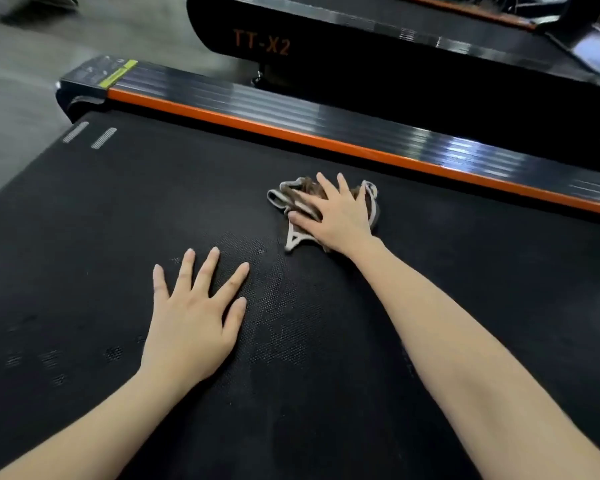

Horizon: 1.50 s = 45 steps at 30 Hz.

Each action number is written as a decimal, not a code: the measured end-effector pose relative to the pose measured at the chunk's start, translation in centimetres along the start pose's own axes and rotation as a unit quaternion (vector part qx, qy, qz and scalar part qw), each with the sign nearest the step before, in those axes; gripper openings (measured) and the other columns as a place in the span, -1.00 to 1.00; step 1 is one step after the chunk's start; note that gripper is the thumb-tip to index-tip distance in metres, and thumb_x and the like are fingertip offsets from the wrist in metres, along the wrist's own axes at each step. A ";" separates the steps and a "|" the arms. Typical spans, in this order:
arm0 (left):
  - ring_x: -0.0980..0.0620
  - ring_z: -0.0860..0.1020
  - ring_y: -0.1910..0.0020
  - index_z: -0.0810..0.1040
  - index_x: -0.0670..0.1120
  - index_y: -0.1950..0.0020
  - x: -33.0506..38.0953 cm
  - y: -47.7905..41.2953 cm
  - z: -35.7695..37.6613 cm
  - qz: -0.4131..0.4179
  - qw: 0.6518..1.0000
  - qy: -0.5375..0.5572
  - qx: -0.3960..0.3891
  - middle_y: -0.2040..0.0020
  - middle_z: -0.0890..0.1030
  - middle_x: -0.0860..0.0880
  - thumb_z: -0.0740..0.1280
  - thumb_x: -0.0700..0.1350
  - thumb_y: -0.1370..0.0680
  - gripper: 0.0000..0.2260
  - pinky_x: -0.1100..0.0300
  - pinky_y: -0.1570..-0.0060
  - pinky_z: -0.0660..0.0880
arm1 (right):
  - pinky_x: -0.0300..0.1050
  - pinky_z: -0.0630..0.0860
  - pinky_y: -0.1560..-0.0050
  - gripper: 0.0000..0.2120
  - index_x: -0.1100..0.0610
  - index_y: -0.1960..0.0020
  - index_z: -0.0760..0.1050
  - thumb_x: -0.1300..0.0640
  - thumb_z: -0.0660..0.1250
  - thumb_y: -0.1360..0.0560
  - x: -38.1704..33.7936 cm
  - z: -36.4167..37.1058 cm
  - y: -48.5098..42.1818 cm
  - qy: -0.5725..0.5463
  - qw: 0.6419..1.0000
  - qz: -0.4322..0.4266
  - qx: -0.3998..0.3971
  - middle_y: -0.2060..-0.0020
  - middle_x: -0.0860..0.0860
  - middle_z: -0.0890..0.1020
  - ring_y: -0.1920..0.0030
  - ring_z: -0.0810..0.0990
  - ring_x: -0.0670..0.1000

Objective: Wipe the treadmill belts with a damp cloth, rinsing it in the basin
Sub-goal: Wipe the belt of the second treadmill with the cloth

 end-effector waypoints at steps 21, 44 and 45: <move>-0.23 0.15 -0.49 0.24 0.18 -0.48 -0.2 0.0 0.2 -0.015 1.000 0.004 -0.015 -0.50 0.27 -0.12 -0.13 0.20 -0.56 -0.49 -0.35 -0.39 0.04 | 0.16 0.42 -0.19 -0.69 -0.13 -0.23 0.54 0.04 0.23 -0.51 -3.5 -1.2 11.0 -0.068 0.997 -0.041 0.023 -0.47 0.02 0.27 -0.36 0.33 0.21; -0.10 0.20 -0.48 0.28 0.10 -0.48 2.9 5.5 -8.7 -0.026 0.999 0.048 0.000 -0.48 0.32 -0.05 0.10 0.11 -0.62 -0.58 -0.21 -0.44 -0.01 | -0.12 0.26 -0.39 -0.61 -0.22 -0.28 0.47 -0.22 0.26 -0.47 -5.9 -7.0 34.3 -0.242 0.970 -0.027 0.026 -0.35 -0.14 0.44 -0.40 0.32 -0.11; -0.07 0.24 -0.47 0.33 0.10 -0.45 3.1 6.4 -9.0 -0.022 0.999 0.036 -0.011 -0.46 0.34 -0.03 0.11 0.10 -0.61 -0.60 -0.21 -0.43 -0.01 | -0.07 0.15 -0.45 -0.58 -0.26 -0.32 0.40 -0.23 0.28 -0.47 -6.8 -5.8 34.3 -0.246 0.968 -0.043 -0.012 -0.41 -0.13 0.36 -0.45 0.22 -0.09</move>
Point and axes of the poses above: each hand's wrist, its own y-axis away from the middle knuckle, its own z-axis out of the palm, x = y × z, the point moved 10 cm from there along -y, towards the middle knuckle
